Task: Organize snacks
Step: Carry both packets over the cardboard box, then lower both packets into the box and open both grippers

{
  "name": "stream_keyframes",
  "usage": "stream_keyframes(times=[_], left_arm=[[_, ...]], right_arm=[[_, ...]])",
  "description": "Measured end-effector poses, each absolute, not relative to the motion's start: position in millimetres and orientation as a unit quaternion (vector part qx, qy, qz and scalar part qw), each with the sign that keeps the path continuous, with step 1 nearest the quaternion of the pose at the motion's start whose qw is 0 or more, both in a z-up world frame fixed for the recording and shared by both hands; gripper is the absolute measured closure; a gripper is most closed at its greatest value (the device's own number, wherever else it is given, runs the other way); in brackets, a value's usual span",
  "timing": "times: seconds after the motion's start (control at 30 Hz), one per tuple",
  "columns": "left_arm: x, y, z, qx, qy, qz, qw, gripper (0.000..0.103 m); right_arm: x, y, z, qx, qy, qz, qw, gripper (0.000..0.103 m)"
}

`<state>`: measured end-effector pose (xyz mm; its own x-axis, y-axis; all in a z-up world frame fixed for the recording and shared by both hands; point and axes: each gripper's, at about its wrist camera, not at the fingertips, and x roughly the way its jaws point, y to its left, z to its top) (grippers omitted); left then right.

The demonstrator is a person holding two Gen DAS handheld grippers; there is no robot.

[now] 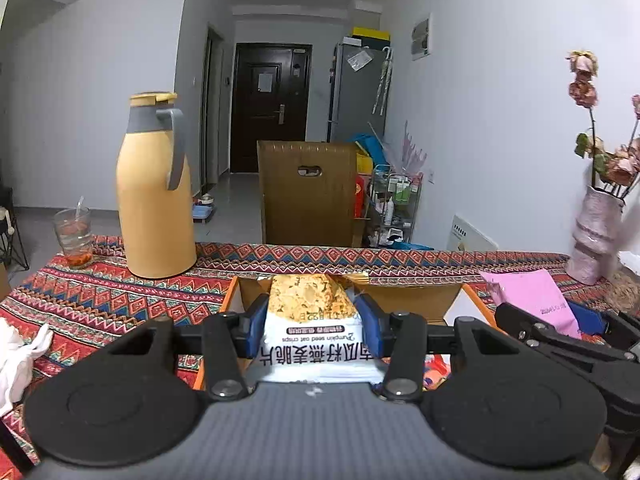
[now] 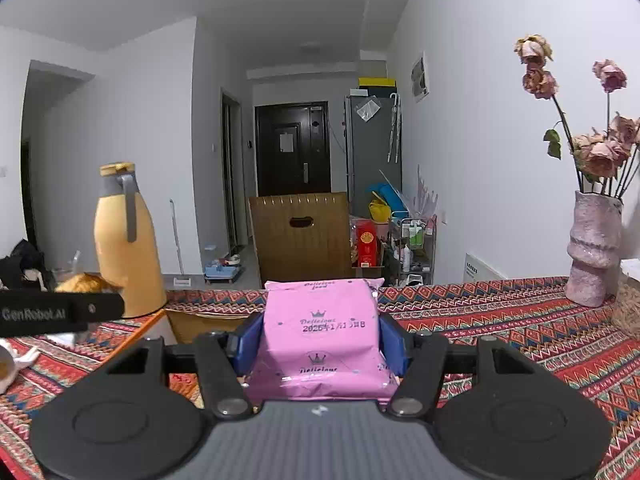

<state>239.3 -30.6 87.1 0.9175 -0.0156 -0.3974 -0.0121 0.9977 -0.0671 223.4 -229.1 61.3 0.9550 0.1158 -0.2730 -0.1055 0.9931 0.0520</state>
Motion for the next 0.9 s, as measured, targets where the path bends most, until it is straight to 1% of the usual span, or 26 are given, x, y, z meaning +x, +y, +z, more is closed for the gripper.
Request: stream_keyframes(times=[0.27, 0.43, 0.63, 0.7, 0.73, 0.77, 0.8, 0.83, 0.87, 0.9], left_arm=[[273.1, -21.3, 60.5, -0.041, 0.216, 0.014, 0.975, 0.055], [282.9, -14.1, 39.5, -0.051, 0.233, 0.012, 0.971, 0.055], [286.6, -9.2, 29.1, -0.060, 0.247, 0.004, 0.967, 0.054], [288.3, -7.8, 28.1, -0.065, 0.251, -0.005, 0.966, 0.038], [287.0, -7.4, 28.0, -0.066, 0.248, 0.001, 0.966, 0.021], [285.2, -7.6, 28.9, -0.066, 0.242, 0.007, 0.968, 0.012], [283.7, -7.0, 30.0, -0.066, 0.237, 0.009, 0.969, 0.011], [282.4, -6.1, 31.2, -0.069, 0.235, 0.006, 0.970, 0.005], [281.5, -5.8, 32.2, -0.073, 0.233, 0.006, 0.970, 0.000], [279.8, -5.8, 32.8, -0.074, 0.229, 0.009, 0.971, 0.000]], right_arm=[[265.3, -232.4, 38.8, 0.027, 0.161, 0.045, 0.986, 0.042], [277.8, -236.1, 18.4, 0.032, 0.179, 0.045, 0.982, 0.042], [284.5, -233.9, 6.6, 0.029, 0.195, 0.053, 0.979, 0.042], [286.3, -232.7, 4.6, 0.028, 0.201, 0.054, 0.978, 0.042], [287.2, -232.9, 4.0, 0.028, 0.205, 0.055, 0.977, 0.041], [287.7, -233.3, 2.9, 0.028, 0.210, 0.058, 0.976, 0.041], [287.6, -233.8, 2.7, 0.030, 0.211, 0.058, 0.975, 0.037], [287.8, -234.3, 3.0, 0.032, 0.212, 0.058, 0.975, 0.021], [287.9, -235.3, 3.3, 0.036, 0.213, 0.057, 0.975, 0.012], [286.9, -236.9, 3.4, 0.041, 0.211, 0.056, 0.975, 0.000]])
